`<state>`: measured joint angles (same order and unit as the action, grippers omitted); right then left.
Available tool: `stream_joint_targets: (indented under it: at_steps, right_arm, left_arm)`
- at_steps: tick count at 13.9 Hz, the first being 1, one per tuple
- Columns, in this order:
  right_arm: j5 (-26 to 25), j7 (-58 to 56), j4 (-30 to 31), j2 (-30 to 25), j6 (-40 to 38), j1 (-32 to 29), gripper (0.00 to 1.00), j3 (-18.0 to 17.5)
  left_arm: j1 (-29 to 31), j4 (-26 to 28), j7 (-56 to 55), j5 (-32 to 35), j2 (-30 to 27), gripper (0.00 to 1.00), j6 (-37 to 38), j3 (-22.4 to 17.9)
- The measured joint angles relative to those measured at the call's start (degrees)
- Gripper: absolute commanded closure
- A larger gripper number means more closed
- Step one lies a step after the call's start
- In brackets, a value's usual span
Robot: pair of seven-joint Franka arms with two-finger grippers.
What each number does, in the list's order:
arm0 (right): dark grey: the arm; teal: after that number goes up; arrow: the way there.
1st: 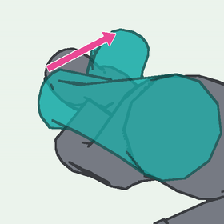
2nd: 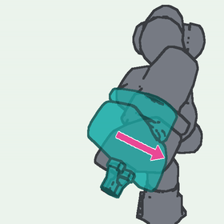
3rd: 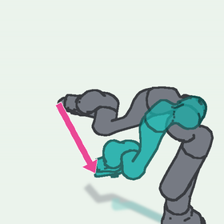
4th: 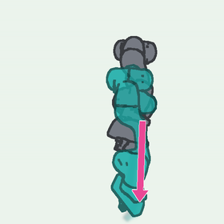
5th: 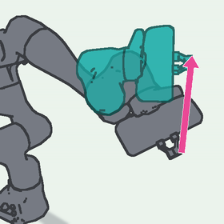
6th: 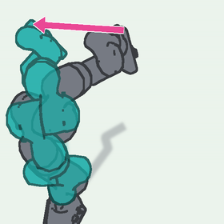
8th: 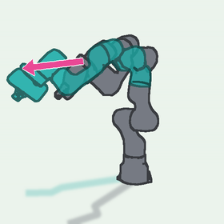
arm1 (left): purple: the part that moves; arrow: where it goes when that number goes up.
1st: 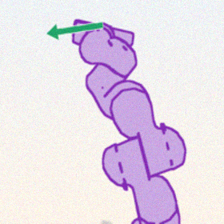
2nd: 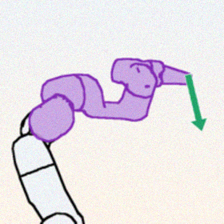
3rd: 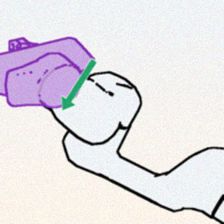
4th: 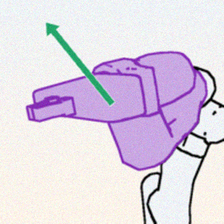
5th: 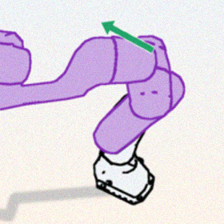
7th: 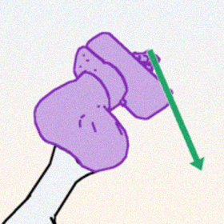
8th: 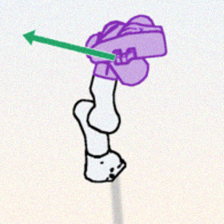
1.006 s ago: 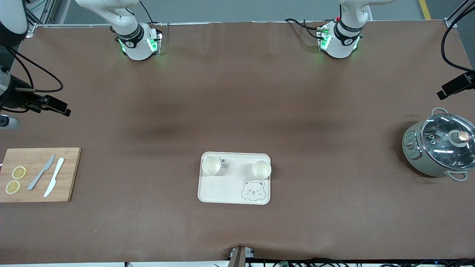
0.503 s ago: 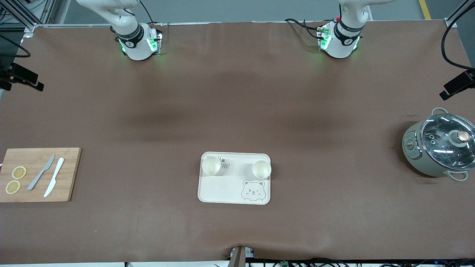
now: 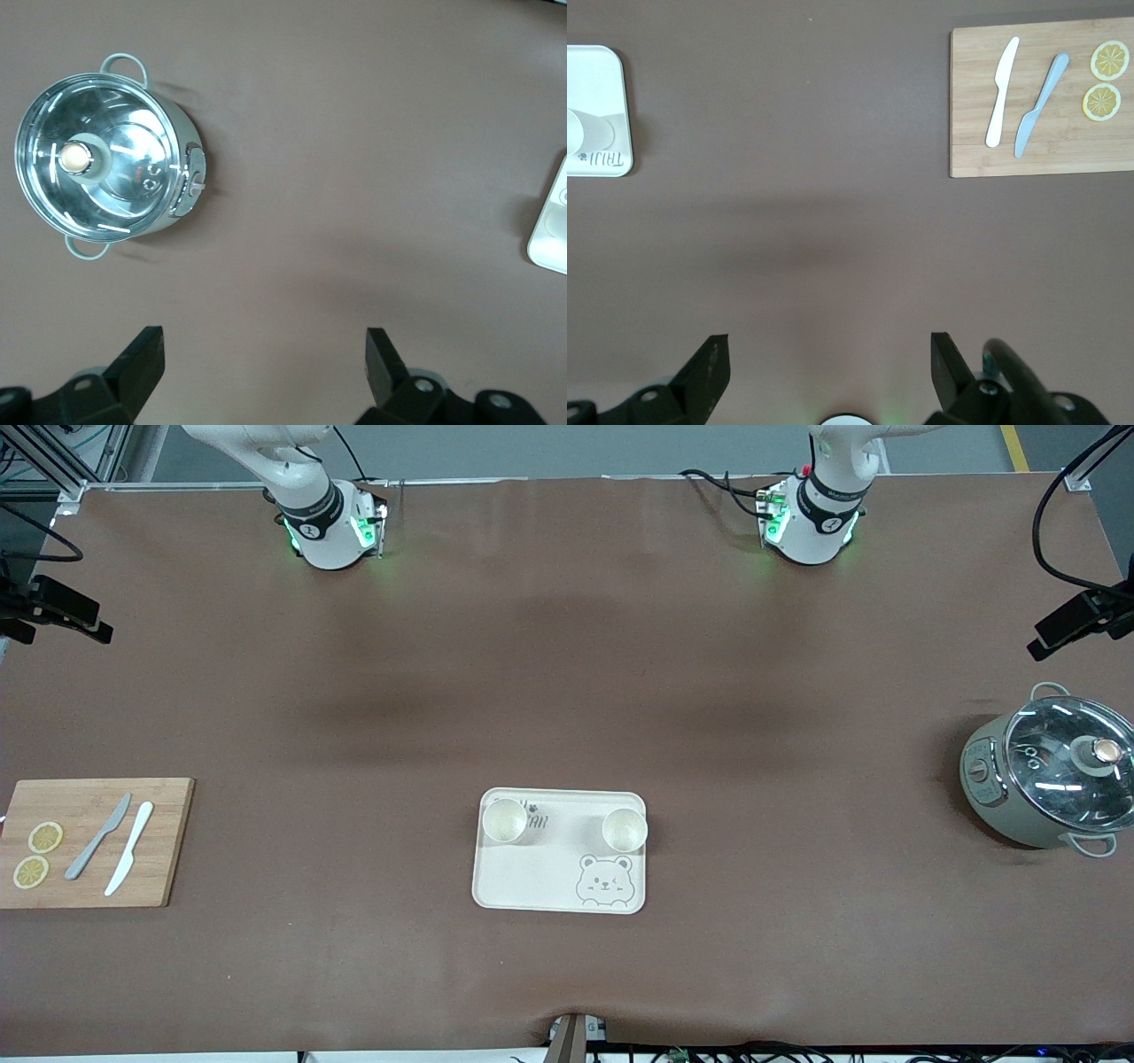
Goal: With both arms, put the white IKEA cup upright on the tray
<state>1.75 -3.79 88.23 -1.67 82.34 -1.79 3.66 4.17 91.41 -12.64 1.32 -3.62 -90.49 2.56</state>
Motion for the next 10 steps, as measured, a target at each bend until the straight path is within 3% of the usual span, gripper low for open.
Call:
stream_joint_targets:
  at_steps: [4, 10]
  right_arm:
    - [-4.5, -0.2, 0.1, 0.0, 0.1, 1.6, 0.00, -0.4]
    - [-4.7, -0.2, 0.1, 0.0, 0.1, 2.0, 0.00, -0.2]
  left_arm:
    - [-0.1, 0.1, 0.0, 0.0, 0.0, 0.00, -0.1, 1.2]
    - [-0.2, -1.3, 0.0, -0.2, 0.0, 0.00, -0.4, 1.5]
